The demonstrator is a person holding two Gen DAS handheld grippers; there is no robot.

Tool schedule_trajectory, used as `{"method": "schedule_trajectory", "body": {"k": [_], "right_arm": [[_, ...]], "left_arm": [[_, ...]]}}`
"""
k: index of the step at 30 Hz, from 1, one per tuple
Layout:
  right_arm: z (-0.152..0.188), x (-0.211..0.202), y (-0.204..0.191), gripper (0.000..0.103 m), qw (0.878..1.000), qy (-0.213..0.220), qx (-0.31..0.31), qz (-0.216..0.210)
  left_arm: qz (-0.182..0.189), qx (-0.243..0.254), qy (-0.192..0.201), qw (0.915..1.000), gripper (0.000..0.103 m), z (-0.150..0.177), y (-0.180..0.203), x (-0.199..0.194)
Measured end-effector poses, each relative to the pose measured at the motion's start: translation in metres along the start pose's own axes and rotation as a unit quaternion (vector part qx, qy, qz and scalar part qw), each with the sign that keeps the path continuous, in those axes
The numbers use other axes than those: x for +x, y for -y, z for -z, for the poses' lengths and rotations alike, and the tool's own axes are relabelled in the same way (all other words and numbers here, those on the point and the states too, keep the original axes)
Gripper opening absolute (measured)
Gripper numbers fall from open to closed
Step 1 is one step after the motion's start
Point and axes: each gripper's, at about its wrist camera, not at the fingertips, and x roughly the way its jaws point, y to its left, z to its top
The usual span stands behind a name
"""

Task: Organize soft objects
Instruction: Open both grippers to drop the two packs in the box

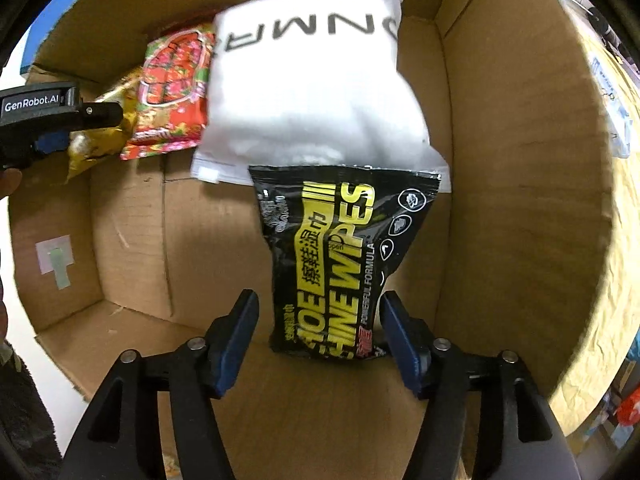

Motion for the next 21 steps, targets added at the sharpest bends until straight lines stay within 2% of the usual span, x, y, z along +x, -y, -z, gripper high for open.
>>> {"method": "schedule_trajectory", "body": {"k": [5, 8, 10, 11, 12, 13, 14, 17, 19, 21], "right_arm": [[0.006, -0.022, 0.002, 0.069, 1.0, 0.018, -0.004, -0.001], [0.012, -0.041, 0.003, 0.078, 0.999, 0.036, -0.008, 0.006], [0.014, -0.052, 0.005, 0.08, 0.999, 0.049, -0.011, 0.004], [0.014, -0.058, 0.005, 0.08, 0.999, 0.053, -0.011, 0.004], [0.016, -0.063, 0.005, 0.083, 0.998, 0.057, -0.013, 0.005], [0.018, -0.069, 0.004, 0.088, 0.998, 0.063, -0.015, 0.004], [0.023, -0.075, 0.001, 0.091, 0.997, 0.071, -0.016, 0.002], [0.032, -0.091, 0.003, 0.098, 0.996, 0.091, -0.021, 0.007], [0.035, -0.101, 0.009, 0.103, 0.995, 0.101, -0.021, 0.007], [0.04, -0.107, 0.009, 0.103, 0.994, 0.111, -0.018, 0.008]], "left_arm": [[0.002, 0.005, 0.02, 0.9998, 0.056, 0.012, 0.001, -0.022], [0.009, 0.004, 0.029, 0.9995, 0.057, 0.024, 0.001, -0.037], [0.012, 0.006, 0.039, 0.9992, 0.069, 0.038, -0.006, -0.054], [0.015, 0.007, 0.045, 0.9989, 0.082, 0.051, -0.01, -0.061], [0.016, 0.008, 0.049, 0.9986, 0.089, 0.055, -0.009, -0.065], [0.017, 0.01, 0.056, 0.9982, 0.091, 0.06, -0.008, -0.07], [0.018, 0.01, 0.063, 0.9978, 0.092, 0.076, -0.006, -0.079], [0.023, 0.012, 0.081, 0.9964, 0.1, 0.096, -0.003, -0.095], [0.019, 0.014, 0.093, 0.9954, 0.1, 0.103, 0.005, -0.1], [0.015, 0.014, 0.104, 0.9943, 0.1, 0.111, 0.01, -0.106]]}}
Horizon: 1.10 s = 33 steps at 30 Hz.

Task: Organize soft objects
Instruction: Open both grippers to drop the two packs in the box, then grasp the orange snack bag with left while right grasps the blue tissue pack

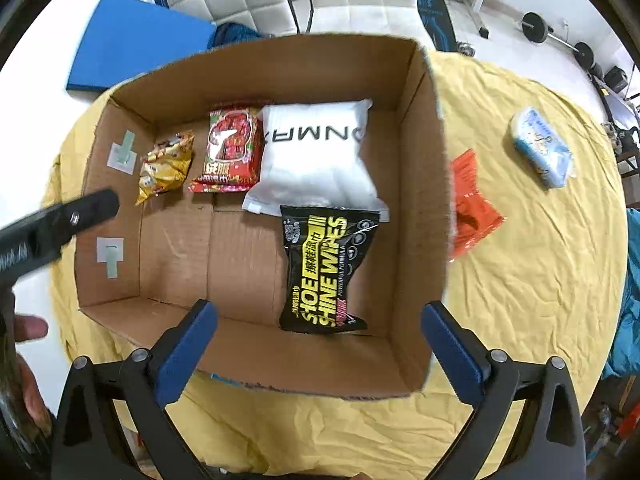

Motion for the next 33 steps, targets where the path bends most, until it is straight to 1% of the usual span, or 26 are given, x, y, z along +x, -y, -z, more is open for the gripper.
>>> {"method": "schedule_trajectory", "body": {"k": [2, 5, 6, 8, 12, 15, 18, 20, 22, 24, 26, 27, 28, 30, 32, 33], "right_arm": [[0.004, -0.008, 0.003, 0.103, 1.0, 0.009, 0.001, 0.003], [0.009, -0.023, 0.007, 0.103, 1.0, 0.022, -0.001, -0.002], [0.011, -0.028, 0.009, 0.103, 1.0, 0.026, -0.003, -0.002], [0.015, -0.039, 0.013, 0.103, 0.999, 0.036, -0.006, -0.006], [0.019, -0.054, 0.022, 0.103, 0.999, 0.045, -0.01, -0.021], [0.022, -0.066, 0.035, 0.103, 0.998, 0.051, -0.008, -0.033], [0.026, -0.075, 0.058, 0.103, 0.998, 0.057, 0.002, -0.038], [0.028, -0.084, 0.084, 0.103, 0.997, 0.061, 0.017, -0.037], [0.031, -0.09, 0.114, 0.103, 0.997, 0.065, 0.039, -0.034], [0.034, -0.095, 0.151, 0.103, 0.995, 0.071, 0.062, -0.02], [0.038, -0.098, 0.196, 0.103, 0.993, 0.073, 0.091, -0.004], [0.039, -0.098, 0.211, 0.103, 0.992, 0.073, 0.101, 0.001], [0.041, -0.098, 0.236, 0.103, 0.99, 0.071, 0.119, 0.008], [0.043, -0.096, 0.269, 0.103, 0.988, 0.07, 0.137, 0.016], [0.046, -0.094, 0.308, 0.103, 0.985, 0.069, 0.154, 0.031], [0.047, -0.093, 0.319, 0.103, 0.984, 0.067, 0.159, 0.035]], "left_arm": [[-0.008, -0.002, 0.017, 0.9998, 0.1, 0.006, 0.007, -0.005], [-0.023, 0.0, 0.037, 0.999, 0.1, 0.018, 0.013, -0.02], [-0.026, 0.002, 0.042, 0.9988, 0.1, 0.014, 0.018, -0.02], [-0.033, 0.002, 0.053, 0.9981, 0.1, 0.023, 0.023, -0.03], [-0.033, 0.003, 0.065, 0.9974, 0.1, 0.032, 0.033, -0.048], [-0.033, 0.0, 0.072, 0.9969, 0.1, 0.037, 0.044, -0.059], [-0.018, -0.008, 0.077, 0.9969, 0.1, 0.039, 0.059, -0.069], [-0.011, -0.007, 0.081, 0.9967, 0.1, 0.04, 0.073, -0.076], [-0.003, 0.008, 0.081, 0.9966, 0.1, 0.04, 0.103, -0.08], [0.004, 0.015, 0.08, 0.9967, 0.1, 0.039, 0.13, -0.078], [0.029, 0.012, 0.063, 0.9975, 0.1, 0.037, 0.159, -0.07], [0.049, 0.003, 0.05, 0.9975, 0.1, 0.035, 0.175, -0.063], [0.067, -0.006, 0.035, 0.9971, 0.1, 0.033, 0.192, -0.053], [0.09, -0.02, 0.007, 0.9957, 0.1, 0.029, 0.221, -0.034], [0.1, -0.026, -0.022, 0.9944, 0.1, 0.026, 0.251, -0.013], [0.092, -0.024, -0.039, 0.9947, 0.1, 0.025, 0.272, 0.001]]}}
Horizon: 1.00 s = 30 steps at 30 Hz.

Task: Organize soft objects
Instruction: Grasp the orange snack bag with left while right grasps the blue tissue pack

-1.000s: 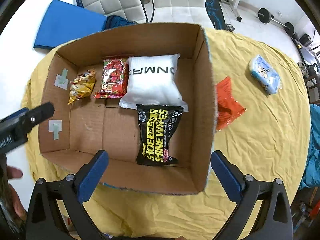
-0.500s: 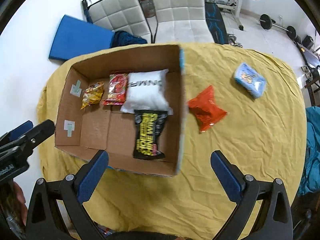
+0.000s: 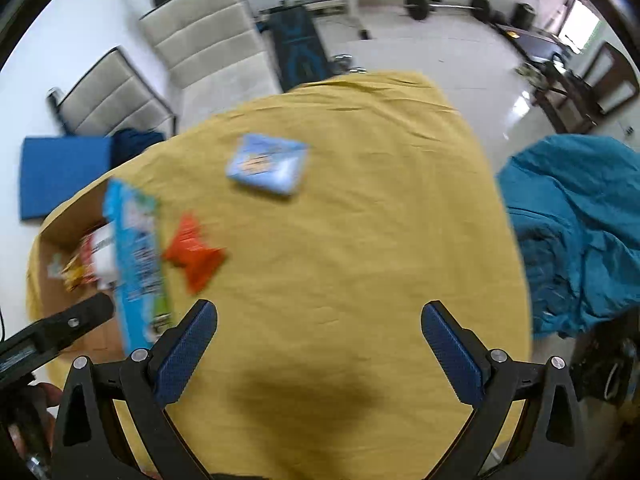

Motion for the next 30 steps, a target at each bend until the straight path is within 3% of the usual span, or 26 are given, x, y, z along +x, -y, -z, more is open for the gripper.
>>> {"method": "schedule_trajectory", "body": {"k": [5, 10, 13, 16, 21, 25, 27, 30], "right_arm": [[-0.012, 0.02, 0.06, 0.103, 1.0, -0.01, 0.014, 0.01], [-0.033, 0.053, 0.078, 0.103, 0.999, -0.023, -0.032, -0.008], [-0.052, 0.071, 0.058, 0.103, 0.994, -0.026, -0.102, -0.015], [-0.08, 0.099, 0.025, 0.103, 0.981, -0.04, -0.188, -0.02], [-0.118, 0.141, -0.032, 0.103, 0.952, -0.054, -0.3, -0.015], [-0.139, 0.175, -0.072, 0.103, 0.93, -0.075, -0.36, -0.013], [-0.145, 0.188, -0.086, 0.103, 0.922, -0.093, -0.375, -0.018], [-0.15, 0.212, -0.107, 0.103, 0.91, -0.121, -0.396, -0.015]], "left_arm": [[-0.053, 0.009, -0.029, 0.9981, 0.1, -0.013, 0.05, 0.061], [-0.099, -0.043, -0.049, 0.9929, 0.1, -0.042, 0.042, 0.117], [-0.123, -0.064, -0.066, 0.9882, 0.098, -0.052, 0.029, 0.143], [-0.148, -0.064, -0.062, 0.985, 0.098, -0.054, 0.031, 0.155], [-0.131, -0.068, -0.078, 0.986, 0.098, -0.056, 0.04, 0.169], [-0.12, -0.113, -0.094, 0.9818, 0.096, -0.054, 0.023, 0.181], [-0.113, -0.134, -0.096, 0.9798, 0.085, -0.052, 0.011, 0.184], [-0.103, -0.162, -0.095, 0.9767, 0.079, -0.052, -0.008, 0.187]]}}
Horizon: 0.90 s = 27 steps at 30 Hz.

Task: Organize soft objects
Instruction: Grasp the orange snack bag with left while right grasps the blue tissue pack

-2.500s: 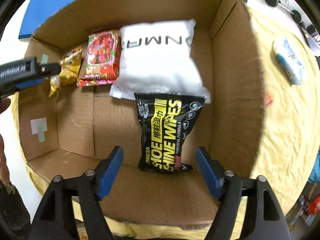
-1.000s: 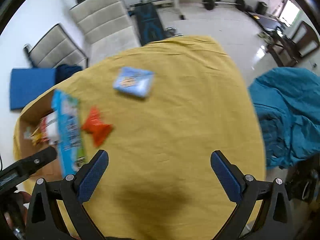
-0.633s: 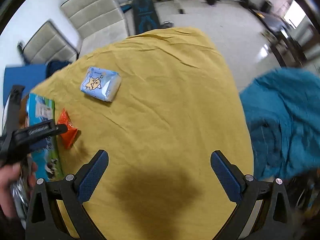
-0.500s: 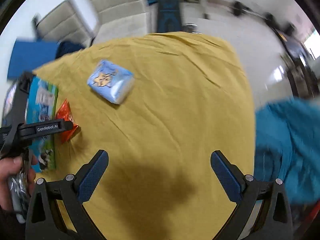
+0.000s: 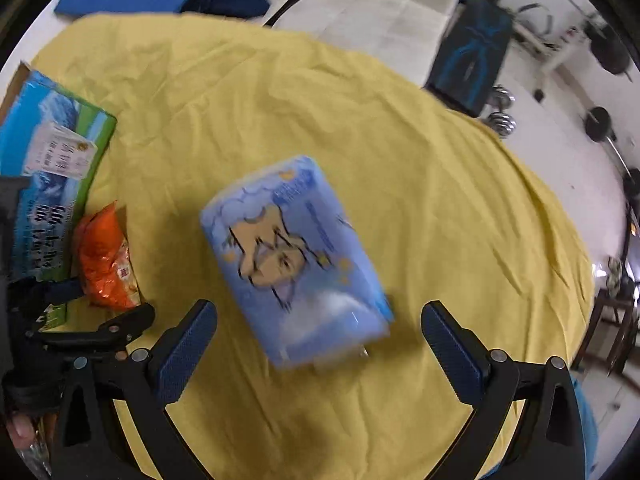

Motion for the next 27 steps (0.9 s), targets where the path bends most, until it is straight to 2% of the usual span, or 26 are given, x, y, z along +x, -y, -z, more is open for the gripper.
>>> {"method": "schedule_trajectory", "body": {"k": [2, 3, 4, 7, 9, 14, 18, 23, 27], "right_arm": [[-0.011, 0.012, -0.001, 0.103, 1.0, -0.016, 0.003, 0.0], [-0.016, 0.017, 0.001, 0.097, 1.0, -0.022, 0.014, -0.003], [-0.018, 0.022, 0.003, 0.087, 0.999, -0.027, 0.027, -0.009], [-0.014, 0.027, 0.009, 0.071, 0.998, -0.031, 0.054, 0.003], [-0.006, 0.027, 0.015, 0.067, 0.997, -0.032, 0.074, 0.005], [0.024, 0.024, 0.029, 0.063, 0.99, -0.057, 0.13, 0.012], [0.057, 0.017, 0.035, 0.062, 0.985, -0.054, 0.167, 0.006], [0.115, 0.016, 0.038, 0.061, 0.971, -0.058, 0.231, -0.007], [0.155, 0.017, 0.035, 0.06, 0.961, -0.051, 0.272, -0.024]], "left_arm": [[-0.003, 0.007, 0.005, 1.0, 0.078, -0.003, -0.001, 0.001], [0.0, 0.005, 0.009, 0.9999, 0.078, -0.003, -0.002, 0.0], [0.004, 0.002, 0.012, 0.9999, 0.078, -0.004, -0.002, -0.001], [0.015, -0.008, 0.02, 0.9997, 0.076, -0.007, 0.0, -0.002], [0.024, -0.012, 0.025, 0.9993, 0.075, -0.015, 0.001, -0.006], [0.026, 0.015, 0.032, 0.9991, 0.074, -0.028, 0.015, -0.015], [0.029, 0.064, 0.034, 0.997, 0.074, -0.014, 0.031, -0.019], [0.029, 0.133, 0.022, 0.9905, 0.074, 0.013, 0.044, -0.02], [0.005, 0.197, 0.022, 0.9801, 0.073, 0.031, 0.044, -0.017]]}}
